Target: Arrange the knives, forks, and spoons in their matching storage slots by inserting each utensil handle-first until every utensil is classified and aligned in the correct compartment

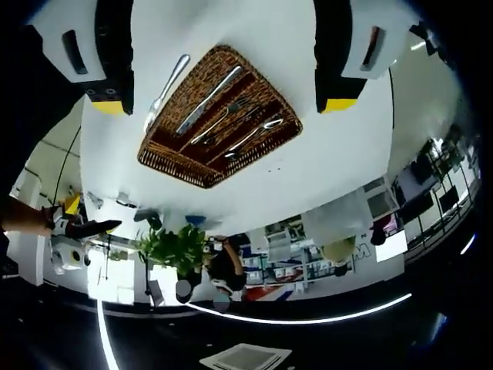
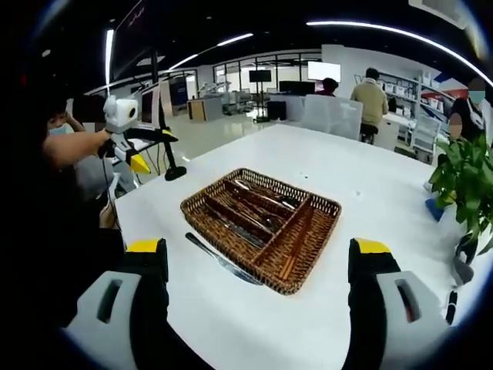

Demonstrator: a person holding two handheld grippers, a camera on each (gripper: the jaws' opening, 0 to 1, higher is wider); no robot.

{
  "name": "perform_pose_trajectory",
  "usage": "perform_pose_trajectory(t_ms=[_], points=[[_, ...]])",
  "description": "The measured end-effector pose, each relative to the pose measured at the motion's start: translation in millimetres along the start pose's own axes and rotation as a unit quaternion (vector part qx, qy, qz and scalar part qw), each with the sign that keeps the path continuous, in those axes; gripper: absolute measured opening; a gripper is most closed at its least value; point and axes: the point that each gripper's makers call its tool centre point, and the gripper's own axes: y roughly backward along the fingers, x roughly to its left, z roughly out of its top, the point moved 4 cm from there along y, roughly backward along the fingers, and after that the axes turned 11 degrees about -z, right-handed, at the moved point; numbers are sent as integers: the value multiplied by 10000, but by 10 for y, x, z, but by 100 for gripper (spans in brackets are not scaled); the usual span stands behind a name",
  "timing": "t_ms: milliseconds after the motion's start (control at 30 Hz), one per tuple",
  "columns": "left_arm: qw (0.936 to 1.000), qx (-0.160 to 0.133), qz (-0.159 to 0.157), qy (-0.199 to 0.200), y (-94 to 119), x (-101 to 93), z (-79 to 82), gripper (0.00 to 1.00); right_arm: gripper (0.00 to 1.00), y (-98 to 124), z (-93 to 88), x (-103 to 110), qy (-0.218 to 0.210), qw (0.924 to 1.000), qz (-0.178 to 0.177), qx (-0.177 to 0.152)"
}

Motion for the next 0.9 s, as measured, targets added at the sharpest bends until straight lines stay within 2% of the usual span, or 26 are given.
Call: perform_pose_trajectory(t_ms=[200,467,767,900], points=[[9998,-5,163,-58,75,7,-22,100,100,-40,-6,-12,9,10000,-9,-6],[9992,-130,367,-51,186,31,25,100,100,-57,-7,-8,-33,10000,-10,-17],[9992,16,395,-98,238,-9,-55,100,100,-58,-47,18,-30,10000,18,7],[9990,259,254,-258,170,-106,-131,99,100,-53,-39,34,9,10000,30,-75]])
